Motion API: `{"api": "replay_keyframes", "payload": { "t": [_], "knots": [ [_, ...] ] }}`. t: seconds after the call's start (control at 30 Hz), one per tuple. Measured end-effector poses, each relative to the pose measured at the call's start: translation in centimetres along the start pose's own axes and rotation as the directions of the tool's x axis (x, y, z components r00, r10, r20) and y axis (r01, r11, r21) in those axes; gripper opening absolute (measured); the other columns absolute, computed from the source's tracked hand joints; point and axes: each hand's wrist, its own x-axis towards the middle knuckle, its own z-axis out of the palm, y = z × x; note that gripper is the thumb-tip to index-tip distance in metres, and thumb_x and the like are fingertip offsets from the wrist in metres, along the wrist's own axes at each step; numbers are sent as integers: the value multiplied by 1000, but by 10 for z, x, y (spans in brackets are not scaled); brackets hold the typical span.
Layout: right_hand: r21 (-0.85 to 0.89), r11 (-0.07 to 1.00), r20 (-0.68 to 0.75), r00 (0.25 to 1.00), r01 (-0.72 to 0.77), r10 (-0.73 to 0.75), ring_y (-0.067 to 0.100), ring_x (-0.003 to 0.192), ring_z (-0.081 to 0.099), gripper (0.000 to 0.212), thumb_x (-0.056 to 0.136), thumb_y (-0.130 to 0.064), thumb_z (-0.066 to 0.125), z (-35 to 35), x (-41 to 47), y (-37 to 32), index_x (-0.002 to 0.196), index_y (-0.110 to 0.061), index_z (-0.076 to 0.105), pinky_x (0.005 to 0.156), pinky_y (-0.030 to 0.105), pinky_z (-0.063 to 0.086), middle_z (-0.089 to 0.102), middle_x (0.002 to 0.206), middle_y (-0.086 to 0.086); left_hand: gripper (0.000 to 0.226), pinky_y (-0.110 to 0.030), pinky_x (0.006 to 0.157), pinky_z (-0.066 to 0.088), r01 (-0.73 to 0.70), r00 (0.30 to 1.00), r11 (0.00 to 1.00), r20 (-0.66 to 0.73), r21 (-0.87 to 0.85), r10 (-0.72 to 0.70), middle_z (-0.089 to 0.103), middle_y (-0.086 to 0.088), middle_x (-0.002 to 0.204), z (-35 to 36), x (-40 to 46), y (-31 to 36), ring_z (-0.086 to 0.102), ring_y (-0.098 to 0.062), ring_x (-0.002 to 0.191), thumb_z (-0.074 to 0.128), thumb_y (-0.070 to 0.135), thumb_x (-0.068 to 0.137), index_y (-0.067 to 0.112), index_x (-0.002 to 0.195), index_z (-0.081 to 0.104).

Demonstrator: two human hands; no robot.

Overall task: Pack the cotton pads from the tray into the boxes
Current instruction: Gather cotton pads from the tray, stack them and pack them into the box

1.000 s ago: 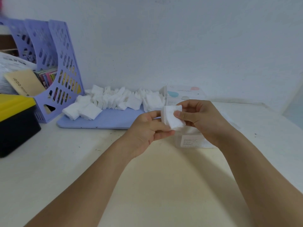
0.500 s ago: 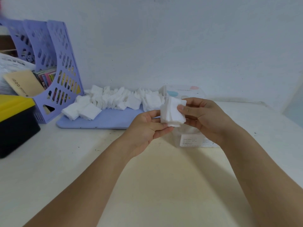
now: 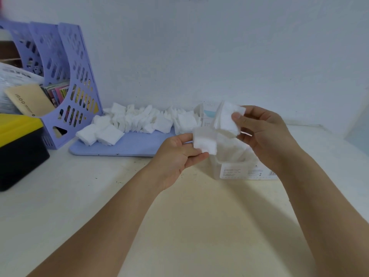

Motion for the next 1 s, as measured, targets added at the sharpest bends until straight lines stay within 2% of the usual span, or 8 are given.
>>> {"api": "replay_keyframes", "payload": {
  "t": [0.13,0.33,0.47,0.6,0.73,0.83,0.9,1.0],
  "knots": [
    [-140,989,155,986,-37,59,22,89,73,15,92,-7,68,11,-4,9,105,-1,70,83,33,59,75,98,13,36,-24,83,59,-3,1000,1000,31,-30,4,71,-16,122,0,0,0,72,-21,105,56,-14,92,0,125,63],
    [-295,955,87,996,12,15,23,82,72,15,89,-7,74,14,-1,19,103,-2,71,76,32,60,72,99,22,42,-28,86,59,-2,992,1000,125,-1,2,71,-16,122,1,-3,3,71,-22,108,51,-15,89,1,126,62],
    [-337,941,117,993,43,-3,19,75,69,11,89,-3,73,18,-3,18,99,-6,70,69,28,58,70,93,15,43,-31,82,60,20,992,998,126,-62,-12,71,-16,121,5,-3,5,71,-24,107,61,1,83,-2,126,63],
    [-486,869,118,992,90,-37,17,108,63,31,94,-17,69,21,-3,17,123,-26,62,91,38,56,61,121,-1,32,-33,84,60,-99,995,989,43,113,94,72,-10,122,13,1,-2,70,-23,110,51,-2,99,8,127,62],
    [-551,833,216,972,43,93,8,130,48,58,101,-46,51,19,-10,4,154,-34,30,89,17,43,46,144,-9,39,-33,94,57,-175,977,902,182,395,110,68,-1,121,44,5,4,66,-12,113,31,-2,101,15,127,55],
    [-607,794,221,968,40,121,14,137,44,62,101,-55,44,10,-11,-3,157,-32,26,104,28,41,42,152,-3,39,-25,93,53,-213,962,833,259,511,87,61,2,122,62,10,9,60,-4,112,28,2,101,20,131,45],
    [-632,770,180,983,82,43,20,126,57,58,99,-49,54,-2,-10,-14,150,-23,41,104,40,50,51,143,0,42,-24,82,51,-233,961,840,248,489,123,61,-1,123,67,18,8,59,-9,108,35,3,99,19,136,45],
    [-670,729,152,987,140,-50,20,88,72,33,95,-24,69,-16,-6,-34,126,-12,65,71,33,61,69,113,6,43,-25,72,50,-220,972,897,165,384,168,62,-2,120,69,30,6,61,-17,104,57,11,95,24,135,46]
  ]
}}
